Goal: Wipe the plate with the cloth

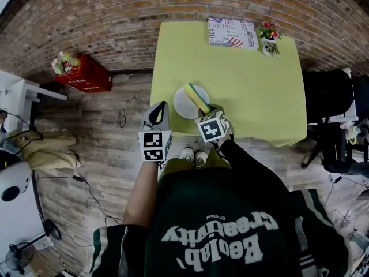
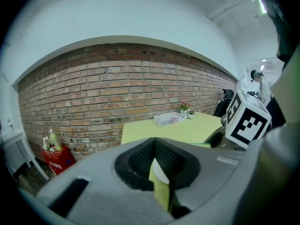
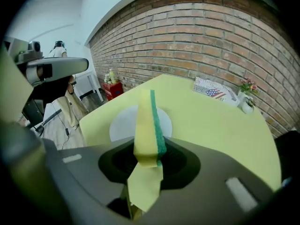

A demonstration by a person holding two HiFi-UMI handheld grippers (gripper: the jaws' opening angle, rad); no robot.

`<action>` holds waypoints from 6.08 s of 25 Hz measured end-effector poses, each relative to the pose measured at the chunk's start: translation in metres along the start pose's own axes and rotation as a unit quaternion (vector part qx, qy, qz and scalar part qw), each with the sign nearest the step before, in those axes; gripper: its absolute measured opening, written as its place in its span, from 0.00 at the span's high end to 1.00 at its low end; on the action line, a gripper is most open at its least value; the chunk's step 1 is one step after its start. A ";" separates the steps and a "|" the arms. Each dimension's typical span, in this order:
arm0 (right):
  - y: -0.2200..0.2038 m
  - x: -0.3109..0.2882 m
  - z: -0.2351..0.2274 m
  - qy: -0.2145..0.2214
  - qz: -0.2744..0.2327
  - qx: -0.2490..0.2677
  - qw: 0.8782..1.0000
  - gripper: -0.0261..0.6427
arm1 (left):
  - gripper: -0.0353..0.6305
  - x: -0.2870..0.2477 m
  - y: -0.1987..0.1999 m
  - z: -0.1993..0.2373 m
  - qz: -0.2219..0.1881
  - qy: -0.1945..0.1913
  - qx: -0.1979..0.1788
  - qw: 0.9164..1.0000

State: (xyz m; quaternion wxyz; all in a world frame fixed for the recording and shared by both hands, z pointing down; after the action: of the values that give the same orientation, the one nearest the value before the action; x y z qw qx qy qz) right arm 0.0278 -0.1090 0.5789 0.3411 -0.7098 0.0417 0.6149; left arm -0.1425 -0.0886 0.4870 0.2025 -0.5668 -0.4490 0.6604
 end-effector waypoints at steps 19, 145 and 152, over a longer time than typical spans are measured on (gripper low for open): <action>-0.003 0.010 -0.014 0.022 -0.045 -0.024 0.998 0.79 | 0.94 0.004 -0.002 -0.013 -0.006 0.013 0.012 1.000; -0.007 -0.002 0.060 0.083 -0.031 0.035 0.995 0.76 | 0.94 0.039 -0.043 -0.004 0.021 0.062 0.029 0.997; -0.006 -0.001 0.048 0.063 -0.032 0.020 0.997 0.76 | 0.94 0.042 -0.045 -0.002 0.022 0.067 0.030 0.997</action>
State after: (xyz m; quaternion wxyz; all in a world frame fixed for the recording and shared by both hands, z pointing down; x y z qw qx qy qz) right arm -0.0103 -0.0788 0.5819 0.3720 -0.7409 0.0525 0.5567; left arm -0.1632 -0.0319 0.5001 0.2341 -0.6131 -0.4023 0.6383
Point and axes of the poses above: the fingertips, and each gripper's own axes: x backward along the fingers, z to its left, y out of its top, the point moved 6 cm from there along x, backward along the fingers, and after that the axes turned 12 degrees about z, right-handed, at the moved point
